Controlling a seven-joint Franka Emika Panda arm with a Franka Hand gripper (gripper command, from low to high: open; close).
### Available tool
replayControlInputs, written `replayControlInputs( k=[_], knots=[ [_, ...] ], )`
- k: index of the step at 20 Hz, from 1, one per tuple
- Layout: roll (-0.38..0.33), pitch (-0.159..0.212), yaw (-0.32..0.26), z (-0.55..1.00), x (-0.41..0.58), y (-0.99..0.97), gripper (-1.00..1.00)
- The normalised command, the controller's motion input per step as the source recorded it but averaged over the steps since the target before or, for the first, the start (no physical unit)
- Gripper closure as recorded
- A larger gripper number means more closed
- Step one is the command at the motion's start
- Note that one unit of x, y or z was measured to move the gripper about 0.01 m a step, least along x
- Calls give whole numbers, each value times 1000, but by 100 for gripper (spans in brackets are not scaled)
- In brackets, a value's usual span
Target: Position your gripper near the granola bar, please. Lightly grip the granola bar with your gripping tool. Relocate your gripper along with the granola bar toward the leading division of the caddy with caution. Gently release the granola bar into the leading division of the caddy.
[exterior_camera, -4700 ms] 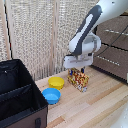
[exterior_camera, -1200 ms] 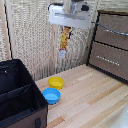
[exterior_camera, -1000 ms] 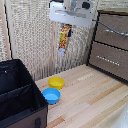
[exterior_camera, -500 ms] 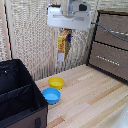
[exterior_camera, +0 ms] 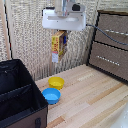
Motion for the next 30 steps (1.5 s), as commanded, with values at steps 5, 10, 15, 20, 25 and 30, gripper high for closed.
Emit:
replayControlInputs(
  k=[5,10,15,20,25,30],
  knots=[
    [0,-12,-245,505,-117,267,100],
    [3,30,-159,257,-125,443,100],
    [11,76,-104,140,-69,585,100],
    [13,72,-105,147,-60,591,100],
    [5,66,-106,143,-27,630,100],
    [-4,70,-92,75,-1,744,100]
  ],
)
